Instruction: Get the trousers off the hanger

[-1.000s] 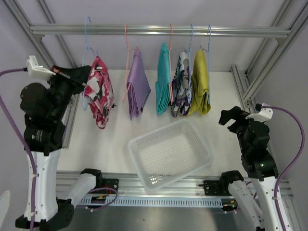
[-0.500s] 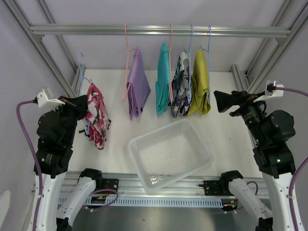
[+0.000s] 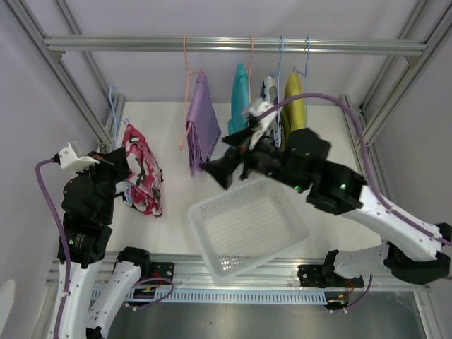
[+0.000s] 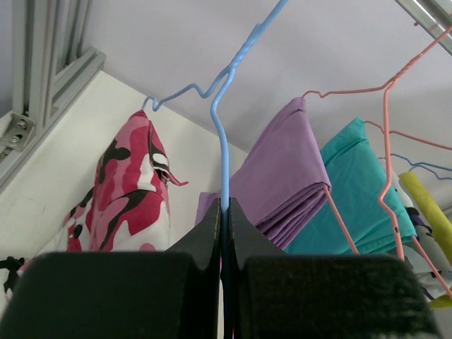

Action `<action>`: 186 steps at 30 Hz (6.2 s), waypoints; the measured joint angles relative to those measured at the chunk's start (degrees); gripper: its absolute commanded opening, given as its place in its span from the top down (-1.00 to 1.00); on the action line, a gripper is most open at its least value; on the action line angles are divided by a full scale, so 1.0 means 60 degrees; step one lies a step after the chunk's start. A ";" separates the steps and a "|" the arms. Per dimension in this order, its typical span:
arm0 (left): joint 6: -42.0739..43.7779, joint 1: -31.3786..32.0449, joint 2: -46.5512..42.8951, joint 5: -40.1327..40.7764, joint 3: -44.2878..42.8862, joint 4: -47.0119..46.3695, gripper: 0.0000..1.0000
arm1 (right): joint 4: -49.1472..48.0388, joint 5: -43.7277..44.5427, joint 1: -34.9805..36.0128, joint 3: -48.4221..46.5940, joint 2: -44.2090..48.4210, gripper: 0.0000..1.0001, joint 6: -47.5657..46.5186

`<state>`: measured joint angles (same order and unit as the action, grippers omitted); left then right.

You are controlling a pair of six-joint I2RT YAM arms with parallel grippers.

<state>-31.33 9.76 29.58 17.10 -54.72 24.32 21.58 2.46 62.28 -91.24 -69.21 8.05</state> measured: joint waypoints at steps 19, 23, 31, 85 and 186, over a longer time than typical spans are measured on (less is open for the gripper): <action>0.0317 0.0015 -0.0288 0.0838 0.0175 0.0069 0.99 | -0.2047 0.2776 0.3140 0.2725 -0.3450 -0.99 -0.0776; 0.0317 0.0015 -0.0251 0.0841 0.0222 0.0066 0.99 | -0.2608 0.2124 0.2546 0.2594 -0.4302 -0.99 -0.0550; 0.0310 0.0018 -0.0044 0.0838 0.0248 0.0066 0.99 | -0.3370 0.0539 0.1865 0.1045 -0.5275 -0.99 -0.0149; 0.0310 0.0058 0.0477 0.0328 0.0255 0.0066 0.99 | -0.3985 -0.1967 -0.0623 -0.2918 -0.9056 -0.23 0.0674; 0.0885 0.3730 0.3555 0.3060 -0.0634 0.1683 0.99 | 0.2098 0.2218 0.0656 -0.8189 -0.6269 1.00 -0.0259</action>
<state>-26.02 32.14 50.92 35.46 -58.52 34.41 34.17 15.77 66.22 -140.38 -106.83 6.50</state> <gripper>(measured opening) 0.010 0.033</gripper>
